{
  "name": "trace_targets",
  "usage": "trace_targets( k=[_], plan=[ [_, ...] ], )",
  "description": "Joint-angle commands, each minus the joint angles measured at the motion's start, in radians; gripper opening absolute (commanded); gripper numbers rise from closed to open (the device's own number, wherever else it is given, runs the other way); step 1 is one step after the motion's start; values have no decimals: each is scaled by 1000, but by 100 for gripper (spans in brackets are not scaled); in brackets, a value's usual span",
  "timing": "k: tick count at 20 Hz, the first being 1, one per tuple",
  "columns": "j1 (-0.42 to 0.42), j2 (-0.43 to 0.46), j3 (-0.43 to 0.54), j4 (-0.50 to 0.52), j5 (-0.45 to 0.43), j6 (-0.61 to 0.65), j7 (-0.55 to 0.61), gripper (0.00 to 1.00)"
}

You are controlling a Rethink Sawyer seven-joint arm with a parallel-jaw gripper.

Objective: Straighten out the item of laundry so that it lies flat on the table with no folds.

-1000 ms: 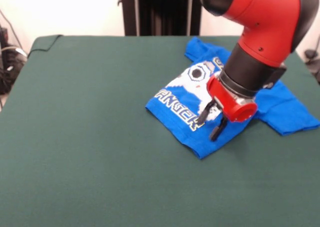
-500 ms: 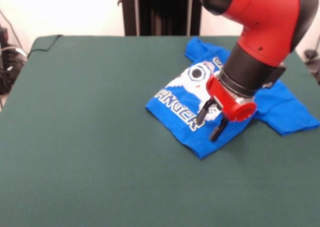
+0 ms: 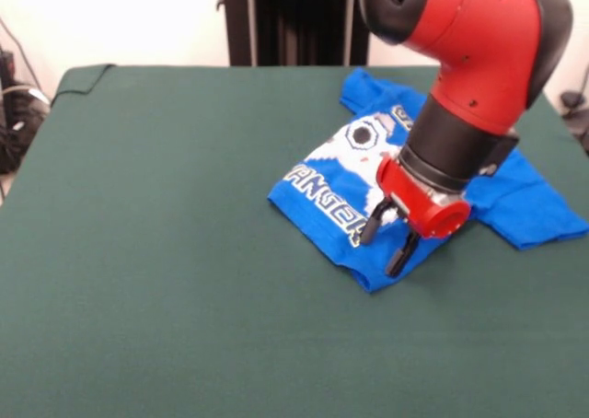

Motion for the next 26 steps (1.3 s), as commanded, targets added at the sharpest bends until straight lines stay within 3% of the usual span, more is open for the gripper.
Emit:
trace_targets(
  k=[1, 13, 14, 26],
  plan=[
    [23, 109, 54, 100, 16, -58, 127, 100],
    [33, 71, 41, 159, 8, -40, 95, 100],
    [38, 75, 32, 153, 4, -39, 93, 0],
    [41, 79, 32, 152, 21, -58, 107, 0]
  ],
)
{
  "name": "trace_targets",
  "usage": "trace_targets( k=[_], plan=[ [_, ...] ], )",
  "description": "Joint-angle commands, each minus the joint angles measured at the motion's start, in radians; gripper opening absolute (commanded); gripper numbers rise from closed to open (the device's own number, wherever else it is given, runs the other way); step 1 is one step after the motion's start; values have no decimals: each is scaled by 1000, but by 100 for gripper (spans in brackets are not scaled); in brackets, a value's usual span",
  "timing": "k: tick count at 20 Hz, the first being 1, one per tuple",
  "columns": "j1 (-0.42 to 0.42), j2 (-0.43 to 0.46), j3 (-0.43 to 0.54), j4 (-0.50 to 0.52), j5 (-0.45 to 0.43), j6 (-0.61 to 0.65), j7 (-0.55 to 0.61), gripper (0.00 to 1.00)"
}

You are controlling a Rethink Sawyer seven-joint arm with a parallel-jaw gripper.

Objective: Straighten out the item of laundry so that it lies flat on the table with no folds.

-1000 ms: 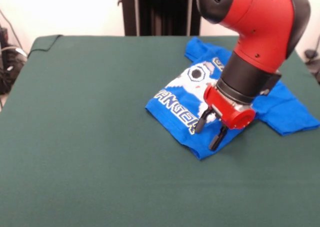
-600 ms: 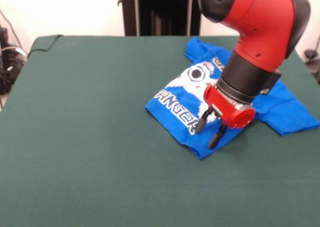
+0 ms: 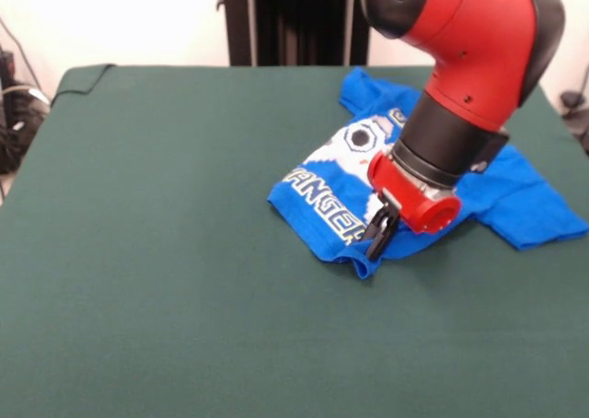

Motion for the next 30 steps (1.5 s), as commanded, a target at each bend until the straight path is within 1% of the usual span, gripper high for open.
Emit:
trace_targets(
  k=[1, 4, 6, 9, 11, 13, 16, 17, 21, 24, 30],
  plan=[
    [12, 57, 85, 139, 25, -27, 107, 0],
    [11, 32, 93, 138, 34, -10, 102, 0],
    [11, 12, 106, 126, 56, 27, 106, 0],
    [35, 0, 84, 62, 94, 172, 127, 0],
    [39, -13, 91, 32, 118, 238, 131, 0],
    [45, -9, 87, -4, 131, 263, 131, 0],
    [48, 3, 84, -44, 139, 248, 131, 0],
    [51, 14, 72, -69, 134, 220, 131, 0],
    [59, 54, 4, -158, 108, 190, 136, 0],
    [52, 68, -8, -198, 105, 159, 131, 0],
    [63, 136, -88, -305, 114, 127, 188, 0]
  ],
)
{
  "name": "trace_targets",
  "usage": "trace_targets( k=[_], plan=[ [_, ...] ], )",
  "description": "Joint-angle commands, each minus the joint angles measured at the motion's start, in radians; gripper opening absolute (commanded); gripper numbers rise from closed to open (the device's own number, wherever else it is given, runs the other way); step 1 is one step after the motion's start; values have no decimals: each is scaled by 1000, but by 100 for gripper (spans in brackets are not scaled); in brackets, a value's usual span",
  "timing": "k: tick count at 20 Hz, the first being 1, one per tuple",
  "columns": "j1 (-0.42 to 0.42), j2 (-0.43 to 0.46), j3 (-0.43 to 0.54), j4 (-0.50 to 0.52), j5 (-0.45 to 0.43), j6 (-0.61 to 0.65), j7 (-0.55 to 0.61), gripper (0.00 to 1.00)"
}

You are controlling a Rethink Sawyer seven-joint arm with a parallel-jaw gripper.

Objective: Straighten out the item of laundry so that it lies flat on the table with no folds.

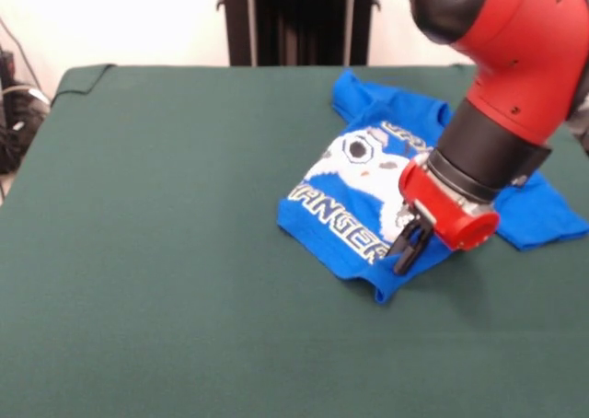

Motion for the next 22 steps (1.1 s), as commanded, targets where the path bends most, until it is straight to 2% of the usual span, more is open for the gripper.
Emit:
trace_targets(
  k=[1, 5, 9, 22],
  plan=[
    [35, 92, -60, -177, 47, 1, 209, 0],
    [39, 169, -180, -271, 55, 19, 290, 0],
    [27, 208, -222, -329, 82, 15, 309, 0],
    [-24, 254, -170, -511, 196, -14, 207, 0]
  ],
)
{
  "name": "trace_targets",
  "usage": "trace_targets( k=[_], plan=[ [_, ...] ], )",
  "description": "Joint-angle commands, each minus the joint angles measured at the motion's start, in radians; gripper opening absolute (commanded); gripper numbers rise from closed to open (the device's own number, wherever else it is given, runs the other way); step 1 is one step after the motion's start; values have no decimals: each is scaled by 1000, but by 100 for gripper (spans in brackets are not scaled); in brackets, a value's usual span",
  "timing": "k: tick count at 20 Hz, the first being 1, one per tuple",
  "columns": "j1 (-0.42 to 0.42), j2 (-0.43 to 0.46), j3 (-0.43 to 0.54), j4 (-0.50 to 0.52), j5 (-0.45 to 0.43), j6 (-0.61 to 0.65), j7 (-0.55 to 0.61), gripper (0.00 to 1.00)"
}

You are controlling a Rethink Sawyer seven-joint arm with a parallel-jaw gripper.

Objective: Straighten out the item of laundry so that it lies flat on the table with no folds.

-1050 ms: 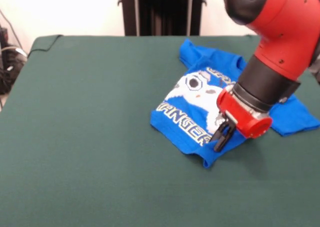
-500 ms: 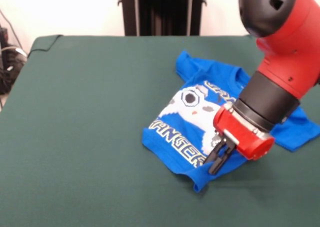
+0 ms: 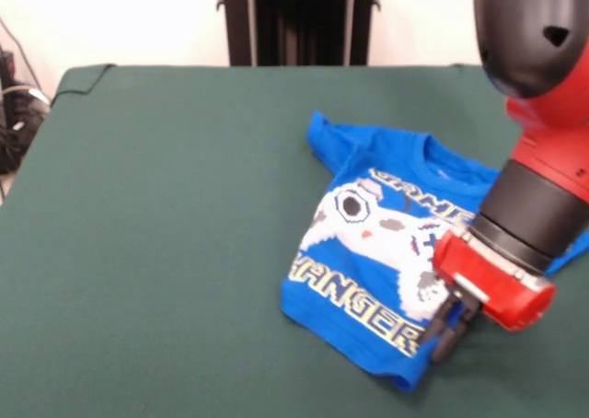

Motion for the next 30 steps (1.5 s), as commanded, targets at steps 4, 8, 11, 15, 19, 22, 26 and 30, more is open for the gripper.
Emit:
trace_targets(
  k=[4, 8, 11, 15, 19, 22, 26, 30],
  plan=[
    [-16, 34, 53, -177, 129, -5, 188, 0],
    [-10, 24, 31, -165, 133, 9, 197, 0],
    [-5, 15, 42, -142, 126, -5, 181, 0],
    [5, -51, 85, -43, 102, -11, 118, 0],
    [14, -136, 119, 77, 74, 13, 41, 0],
    [3, -176, 120, 119, 47, 13, -14, 0],
    [-31, -131, 77, 38, 38, 17, -8, 0],
    [-46, -83, 21, -33, 33, 35, 31, 100]
  ],
)
